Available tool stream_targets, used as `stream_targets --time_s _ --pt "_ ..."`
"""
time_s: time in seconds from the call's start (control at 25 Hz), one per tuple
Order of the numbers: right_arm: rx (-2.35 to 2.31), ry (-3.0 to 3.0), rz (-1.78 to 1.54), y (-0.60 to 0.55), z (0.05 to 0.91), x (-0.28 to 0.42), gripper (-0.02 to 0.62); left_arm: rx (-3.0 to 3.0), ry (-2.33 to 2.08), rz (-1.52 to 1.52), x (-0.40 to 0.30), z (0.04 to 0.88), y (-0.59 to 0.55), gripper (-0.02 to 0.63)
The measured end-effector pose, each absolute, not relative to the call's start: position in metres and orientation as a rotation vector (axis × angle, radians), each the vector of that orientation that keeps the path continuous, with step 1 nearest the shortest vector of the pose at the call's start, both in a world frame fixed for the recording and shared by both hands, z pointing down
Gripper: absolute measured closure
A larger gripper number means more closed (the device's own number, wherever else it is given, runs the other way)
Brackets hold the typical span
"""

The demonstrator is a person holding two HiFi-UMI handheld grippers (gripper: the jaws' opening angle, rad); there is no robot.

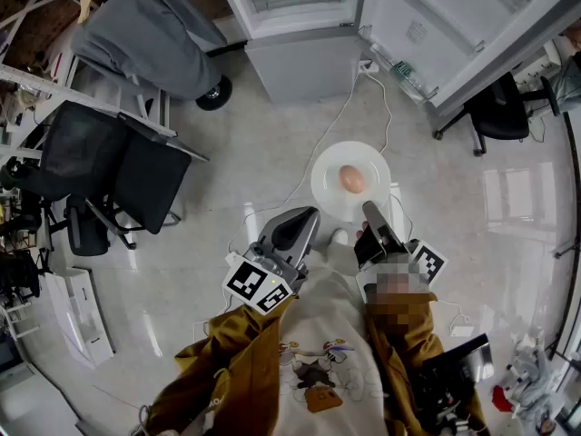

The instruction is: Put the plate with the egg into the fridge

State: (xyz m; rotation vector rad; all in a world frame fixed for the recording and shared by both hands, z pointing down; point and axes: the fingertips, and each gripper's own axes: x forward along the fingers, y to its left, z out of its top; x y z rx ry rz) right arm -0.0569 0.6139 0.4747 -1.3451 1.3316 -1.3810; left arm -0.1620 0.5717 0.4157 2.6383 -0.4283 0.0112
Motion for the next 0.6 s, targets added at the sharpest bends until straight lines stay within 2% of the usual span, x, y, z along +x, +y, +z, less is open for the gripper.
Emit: stream_targets --time_s 0.6 --pt "-1.335 1.326 -1.335 0.633 0.468 -0.044 0.577 2.752 -0.47 0.101 -0.151 0.404 0.581 0.6"
